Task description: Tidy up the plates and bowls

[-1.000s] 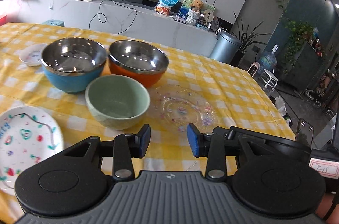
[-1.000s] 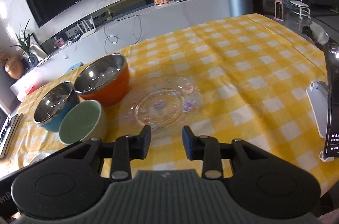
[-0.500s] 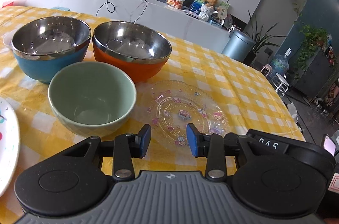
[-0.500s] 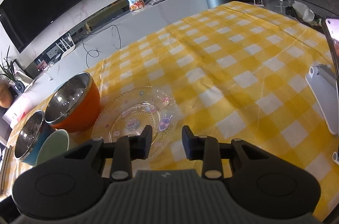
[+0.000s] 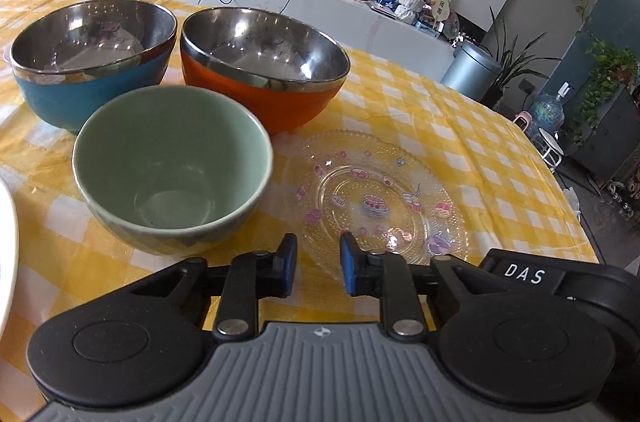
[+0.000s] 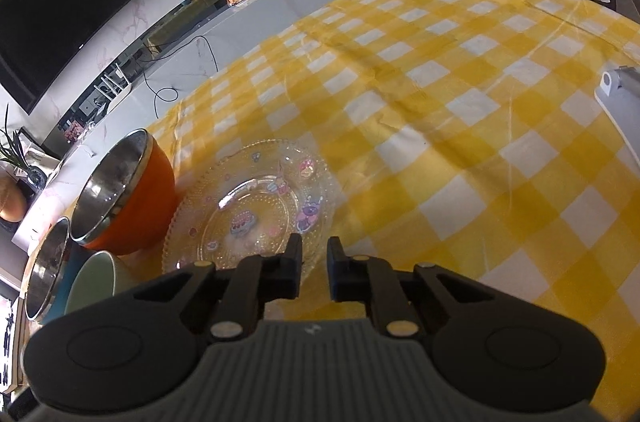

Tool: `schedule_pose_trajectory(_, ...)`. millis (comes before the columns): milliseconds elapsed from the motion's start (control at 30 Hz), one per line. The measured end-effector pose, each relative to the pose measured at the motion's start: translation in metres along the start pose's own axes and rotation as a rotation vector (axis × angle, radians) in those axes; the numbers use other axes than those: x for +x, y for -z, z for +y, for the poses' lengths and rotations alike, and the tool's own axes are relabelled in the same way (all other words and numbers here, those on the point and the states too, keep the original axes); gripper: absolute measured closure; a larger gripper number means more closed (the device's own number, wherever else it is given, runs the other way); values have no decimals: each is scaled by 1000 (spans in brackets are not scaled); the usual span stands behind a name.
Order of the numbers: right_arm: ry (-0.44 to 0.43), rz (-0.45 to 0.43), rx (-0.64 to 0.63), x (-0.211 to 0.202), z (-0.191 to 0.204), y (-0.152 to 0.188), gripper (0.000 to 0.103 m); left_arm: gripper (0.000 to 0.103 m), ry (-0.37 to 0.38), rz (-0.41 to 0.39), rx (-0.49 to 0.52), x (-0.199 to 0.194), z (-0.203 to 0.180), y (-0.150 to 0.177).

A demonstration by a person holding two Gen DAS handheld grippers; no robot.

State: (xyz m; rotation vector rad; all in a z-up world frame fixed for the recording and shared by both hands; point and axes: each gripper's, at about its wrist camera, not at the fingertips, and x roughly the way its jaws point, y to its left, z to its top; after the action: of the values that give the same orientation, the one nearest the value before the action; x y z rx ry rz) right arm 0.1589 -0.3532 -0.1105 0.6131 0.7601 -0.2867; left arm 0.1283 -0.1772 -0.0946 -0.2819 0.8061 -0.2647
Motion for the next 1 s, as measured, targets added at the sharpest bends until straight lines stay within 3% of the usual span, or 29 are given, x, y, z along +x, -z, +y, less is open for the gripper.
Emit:
schedule_pose_trajectory(400,37,18,-8,-13,2,-2,96,82,8,20,36,-16,-1,4)
schedule_pose_trajectory(667,1,85,16,-36,-12,16,96,84,11,74,72,-36,6,20)
schedule_pose_trajectory(867,-7,91,-19,-44,-12,24,95,84,17,72,102,-44,8,21)
schedule_pose_trajectory(967,-3,85,-34,-42,-11,24,91,81,29,39,76,-46,13,19)
schedule_pose_trajectory(1000,2,75,-42,-41,-10,23,91,74,28,25,77,-46,13,18)
